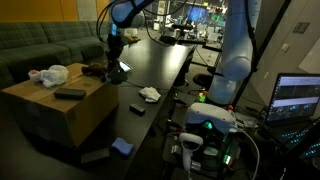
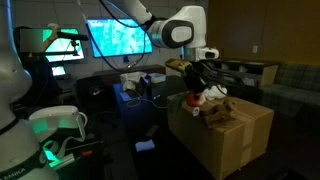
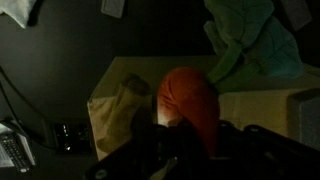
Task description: Swap the things on the box with the things on the table
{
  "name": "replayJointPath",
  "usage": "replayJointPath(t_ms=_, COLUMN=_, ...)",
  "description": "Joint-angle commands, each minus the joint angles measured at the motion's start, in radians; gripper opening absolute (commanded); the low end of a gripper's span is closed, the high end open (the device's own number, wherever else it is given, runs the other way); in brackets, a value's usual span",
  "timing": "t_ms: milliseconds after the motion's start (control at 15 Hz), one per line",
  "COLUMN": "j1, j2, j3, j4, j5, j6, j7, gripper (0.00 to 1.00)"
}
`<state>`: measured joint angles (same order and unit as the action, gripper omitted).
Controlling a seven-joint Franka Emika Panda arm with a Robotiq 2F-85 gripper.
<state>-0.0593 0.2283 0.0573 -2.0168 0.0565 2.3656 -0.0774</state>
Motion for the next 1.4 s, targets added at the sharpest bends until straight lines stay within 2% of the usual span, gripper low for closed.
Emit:
replayJointPath(t_ms=0, j1=0.039, j2=0.047, j3=-0.016, j4=0.101, j5=-0.013, j6=0.020, j7=0.055, gripper=0.04)
replayJointPath(t_ms=467, j1=0.070, j2=0.158, j3=-0.011, j4=0.214, j5=-0.012, j6=0.095, j7=0.063, gripper=0.04)
replayJointPath(t_ms=533, j1=0.079, j2=0.214, j3=-0.013, j4=0.286, j5=-0.020, j6=0.089, j7=0.074, gripper=0.04)
replayJointPath(t_ms=800, j1=0.102, j2=0.333, j3=-0.021, j4=0.411, j5=-0.038, j6=0.122, j7=0.092, gripper=0.04)
replayJointPath(t_ms=1333, j1=0.112, j2=0.528, j3=-0.032, j4=0.642, j5=-0.039, j6=0.097, j7=0.088, gripper=0.04)
